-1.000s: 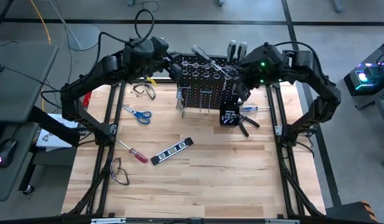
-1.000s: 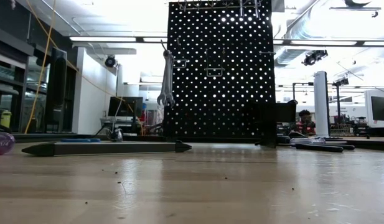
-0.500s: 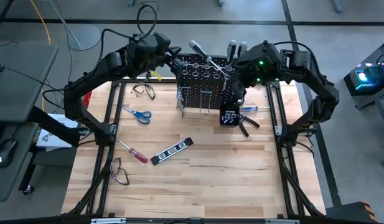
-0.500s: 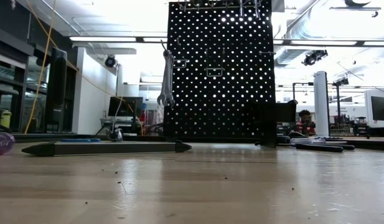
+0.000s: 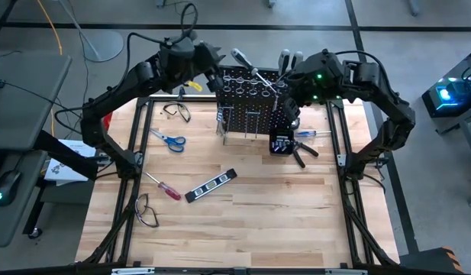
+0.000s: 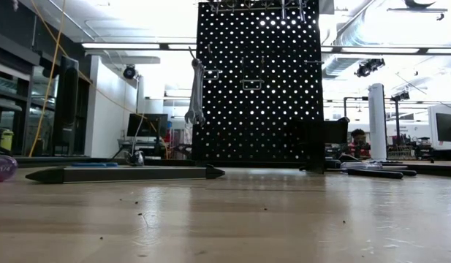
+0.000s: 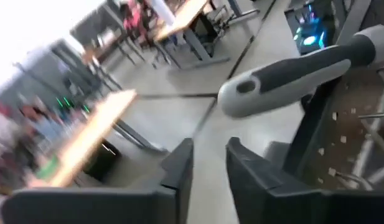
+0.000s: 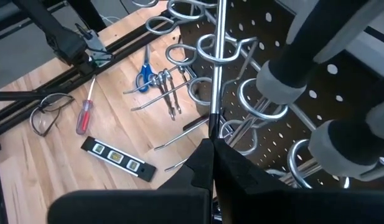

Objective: Hang tools onto peg board
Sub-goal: Hang the gray screwdriver on the pegboard

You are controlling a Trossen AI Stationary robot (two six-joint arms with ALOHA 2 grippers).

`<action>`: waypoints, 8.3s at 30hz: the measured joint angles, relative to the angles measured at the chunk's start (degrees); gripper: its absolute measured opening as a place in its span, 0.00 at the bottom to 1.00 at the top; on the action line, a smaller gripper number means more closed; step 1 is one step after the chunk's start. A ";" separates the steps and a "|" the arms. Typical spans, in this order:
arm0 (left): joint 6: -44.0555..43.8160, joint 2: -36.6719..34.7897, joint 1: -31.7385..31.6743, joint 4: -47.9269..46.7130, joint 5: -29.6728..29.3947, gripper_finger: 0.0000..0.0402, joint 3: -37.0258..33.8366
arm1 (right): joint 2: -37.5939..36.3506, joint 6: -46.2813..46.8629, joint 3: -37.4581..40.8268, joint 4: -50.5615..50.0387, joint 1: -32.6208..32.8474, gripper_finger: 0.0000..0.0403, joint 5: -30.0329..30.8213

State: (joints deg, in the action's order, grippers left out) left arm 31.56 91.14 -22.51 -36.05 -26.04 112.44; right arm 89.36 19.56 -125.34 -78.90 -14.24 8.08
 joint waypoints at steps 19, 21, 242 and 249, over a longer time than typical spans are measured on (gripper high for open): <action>36.71 4.63 2.06 7.98 -3.72 0.54 0.22 | 0.00 0.97 0.00 1.25 0.02 0.00 0.02; 38.48 4.70 2.06 8.05 -3.49 0.53 0.22 | 0.00 0.98 0.00 1.51 0.00 0.00 0.02; 16.53 1.71 23.23 7.19 -17.94 0.32 -0.02 | 3.76 -17.17 -0.08 -7.29 12.74 0.00 24.90; 23.01 0.13 25.69 10.20 -19.95 0.46 0.44 | 3.76 -19.91 -0.07 -2.00 12.77 0.00 21.74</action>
State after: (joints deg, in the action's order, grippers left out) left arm 54.58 91.26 3.18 -25.85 -46.00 112.88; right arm 93.13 -0.35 -125.40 -80.90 -1.47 29.82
